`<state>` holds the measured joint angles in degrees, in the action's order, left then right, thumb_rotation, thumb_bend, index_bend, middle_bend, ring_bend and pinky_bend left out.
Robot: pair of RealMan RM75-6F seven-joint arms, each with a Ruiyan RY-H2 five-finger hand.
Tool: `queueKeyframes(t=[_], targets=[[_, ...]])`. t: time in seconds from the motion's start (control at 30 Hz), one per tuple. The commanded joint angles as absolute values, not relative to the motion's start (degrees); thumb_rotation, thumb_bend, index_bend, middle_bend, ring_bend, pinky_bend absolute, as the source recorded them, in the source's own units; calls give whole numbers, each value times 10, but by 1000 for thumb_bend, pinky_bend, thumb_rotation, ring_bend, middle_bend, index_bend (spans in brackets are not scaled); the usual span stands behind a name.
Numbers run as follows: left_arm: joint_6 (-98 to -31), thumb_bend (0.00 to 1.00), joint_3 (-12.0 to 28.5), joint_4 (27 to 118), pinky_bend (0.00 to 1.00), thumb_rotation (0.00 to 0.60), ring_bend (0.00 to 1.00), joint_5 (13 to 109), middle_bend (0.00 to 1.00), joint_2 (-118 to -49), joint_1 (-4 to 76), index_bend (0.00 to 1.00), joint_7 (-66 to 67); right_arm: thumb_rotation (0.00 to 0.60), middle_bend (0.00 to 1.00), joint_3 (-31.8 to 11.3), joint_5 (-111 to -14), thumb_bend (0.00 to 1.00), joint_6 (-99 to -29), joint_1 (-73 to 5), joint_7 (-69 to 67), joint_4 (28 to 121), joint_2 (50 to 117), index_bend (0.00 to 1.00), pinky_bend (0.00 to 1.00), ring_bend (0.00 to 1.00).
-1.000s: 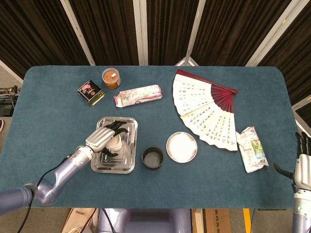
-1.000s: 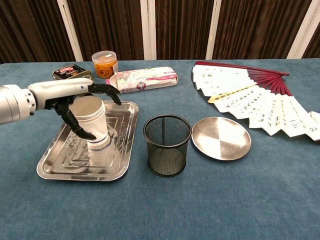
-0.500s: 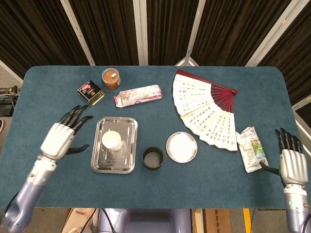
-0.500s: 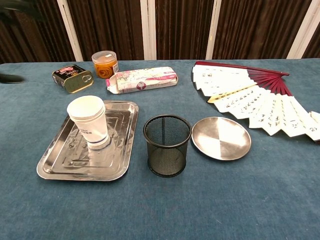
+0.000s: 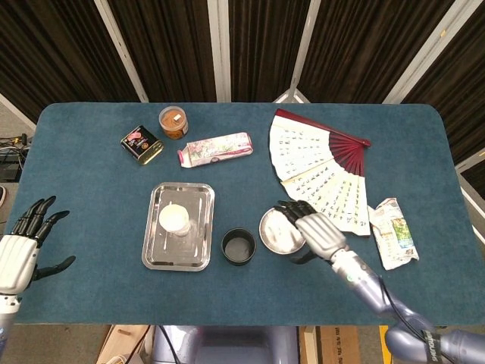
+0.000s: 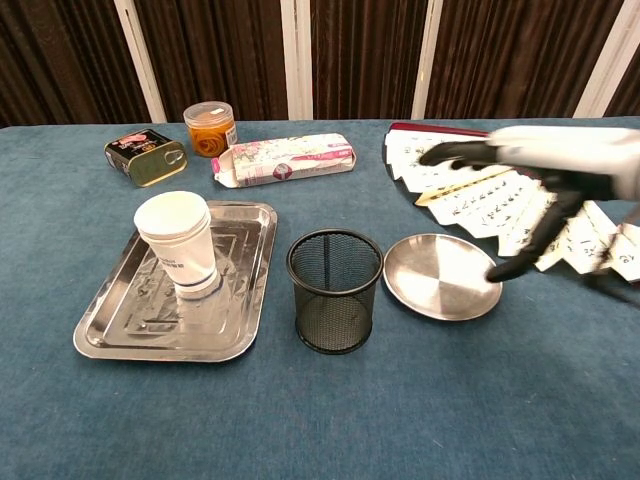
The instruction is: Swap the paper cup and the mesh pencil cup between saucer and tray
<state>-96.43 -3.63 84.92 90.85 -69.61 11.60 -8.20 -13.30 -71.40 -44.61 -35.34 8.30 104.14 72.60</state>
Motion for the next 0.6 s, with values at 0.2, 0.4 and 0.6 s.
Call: queueKeyframes(t=[0.2, 0.4, 0.6], targets=[[-954, 103, -20, 846, 130, 600, 0, 902, 0, -695, 105, 191, -96, 600, 0, -141, -611, 0, -399, -438, 145, 1028, 791, 0, 0, 0], [-952, 107, -4, 844, 131, 600, 0, 891, 0, -696, 99, 189, -102, 600, 0, -134, -588, 0, -406, -468, 159, 1001, 826, 0, 0, 0], [-949, 111, 6, 841, 131, 600, 0, 890, 0, -699, 96, 189, -109, 600, 11, -123, -589, 0, -433, -479, 173, 988, 846, 7, 0, 19]])
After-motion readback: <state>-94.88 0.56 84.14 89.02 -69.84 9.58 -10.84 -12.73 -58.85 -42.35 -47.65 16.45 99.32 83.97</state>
